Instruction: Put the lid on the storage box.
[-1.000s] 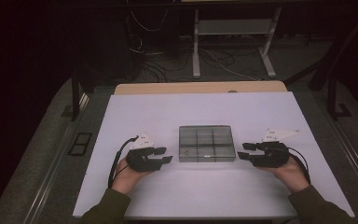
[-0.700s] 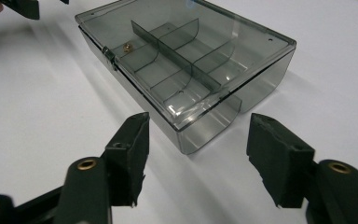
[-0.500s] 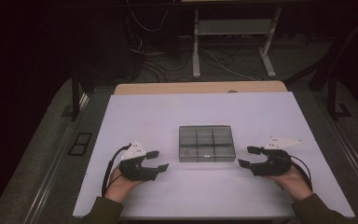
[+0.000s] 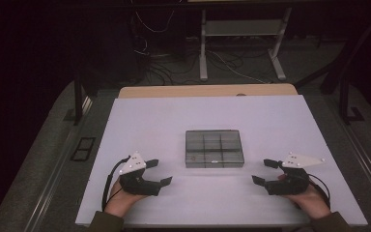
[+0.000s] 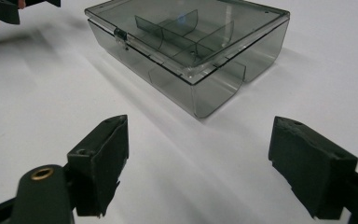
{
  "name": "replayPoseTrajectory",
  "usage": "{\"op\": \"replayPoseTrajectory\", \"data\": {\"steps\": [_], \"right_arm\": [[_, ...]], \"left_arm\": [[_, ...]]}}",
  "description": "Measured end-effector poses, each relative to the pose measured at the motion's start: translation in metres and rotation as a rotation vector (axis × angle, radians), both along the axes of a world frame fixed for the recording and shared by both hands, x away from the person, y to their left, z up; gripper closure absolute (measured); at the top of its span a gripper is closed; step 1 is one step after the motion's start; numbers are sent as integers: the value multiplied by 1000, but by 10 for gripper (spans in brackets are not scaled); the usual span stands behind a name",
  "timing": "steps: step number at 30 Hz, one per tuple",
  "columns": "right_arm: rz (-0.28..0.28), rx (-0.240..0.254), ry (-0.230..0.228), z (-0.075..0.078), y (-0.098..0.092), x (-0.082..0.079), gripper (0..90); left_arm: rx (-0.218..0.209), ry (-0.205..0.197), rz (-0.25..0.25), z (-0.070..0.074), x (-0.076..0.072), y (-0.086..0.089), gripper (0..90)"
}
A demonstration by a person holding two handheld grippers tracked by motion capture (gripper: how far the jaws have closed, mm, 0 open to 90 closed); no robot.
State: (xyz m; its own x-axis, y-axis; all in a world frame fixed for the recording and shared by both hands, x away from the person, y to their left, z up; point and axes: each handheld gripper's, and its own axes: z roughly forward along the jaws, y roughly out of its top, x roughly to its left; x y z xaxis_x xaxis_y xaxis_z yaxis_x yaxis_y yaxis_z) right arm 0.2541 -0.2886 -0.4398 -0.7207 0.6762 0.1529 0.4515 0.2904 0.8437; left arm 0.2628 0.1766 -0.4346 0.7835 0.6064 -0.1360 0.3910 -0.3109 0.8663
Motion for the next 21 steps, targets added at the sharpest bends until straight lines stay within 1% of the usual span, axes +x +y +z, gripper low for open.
{"op": "replayPoseTrajectory", "data": {"steps": [4,9,11,17,21], "right_arm": [[-20,-13,-10,-1,-2,-5,185],[-44,-19,-10,-3,-7,-7,162],[-53,-19,-12,-3,-8,-9,120],[-67,-19,-16,-3,-13,-11,120],[-63,-21,-16,-4,-12,-11,120]], "left_arm": [[-3,-4,9,0,0,0,134],[11,-14,11,-1,1,-1,103],[12,-16,11,-1,1,-1,80],[26,-9,9,-2,2,-3,0],[32,-4,10,-3,2,-4,0]]}}
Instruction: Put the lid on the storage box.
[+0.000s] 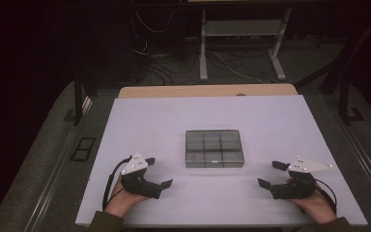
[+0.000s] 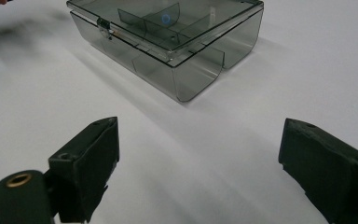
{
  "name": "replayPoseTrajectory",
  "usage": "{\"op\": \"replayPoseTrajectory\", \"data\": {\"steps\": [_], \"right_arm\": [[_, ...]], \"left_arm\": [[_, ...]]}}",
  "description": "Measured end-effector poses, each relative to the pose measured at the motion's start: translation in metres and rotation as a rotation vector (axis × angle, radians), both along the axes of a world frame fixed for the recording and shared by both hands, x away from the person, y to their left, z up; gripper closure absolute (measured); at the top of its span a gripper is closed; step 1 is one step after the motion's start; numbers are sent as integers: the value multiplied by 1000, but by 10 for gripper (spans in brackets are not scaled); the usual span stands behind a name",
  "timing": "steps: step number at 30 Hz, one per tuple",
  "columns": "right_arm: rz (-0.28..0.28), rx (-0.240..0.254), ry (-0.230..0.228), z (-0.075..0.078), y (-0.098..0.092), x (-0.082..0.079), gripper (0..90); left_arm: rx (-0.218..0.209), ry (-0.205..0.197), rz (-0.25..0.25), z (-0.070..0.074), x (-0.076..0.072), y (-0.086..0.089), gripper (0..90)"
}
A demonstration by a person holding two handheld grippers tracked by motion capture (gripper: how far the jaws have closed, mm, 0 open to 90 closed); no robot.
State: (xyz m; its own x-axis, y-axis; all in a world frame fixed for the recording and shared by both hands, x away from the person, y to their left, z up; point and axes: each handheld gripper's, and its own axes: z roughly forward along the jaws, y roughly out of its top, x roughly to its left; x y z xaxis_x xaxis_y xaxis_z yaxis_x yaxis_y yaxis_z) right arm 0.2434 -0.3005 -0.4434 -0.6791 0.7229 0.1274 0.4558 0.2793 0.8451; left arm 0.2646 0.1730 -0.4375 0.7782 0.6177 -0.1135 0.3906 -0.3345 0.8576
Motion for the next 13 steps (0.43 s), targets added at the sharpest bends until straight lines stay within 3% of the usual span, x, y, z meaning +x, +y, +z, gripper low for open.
{"op": "replayPoseTrajectory", "data": {"steps": [13], "right_arm": [[9,-15,0,-1,1,0,120]], "left_arm": [[16,11,-20,-1,0,-2,0]]}}
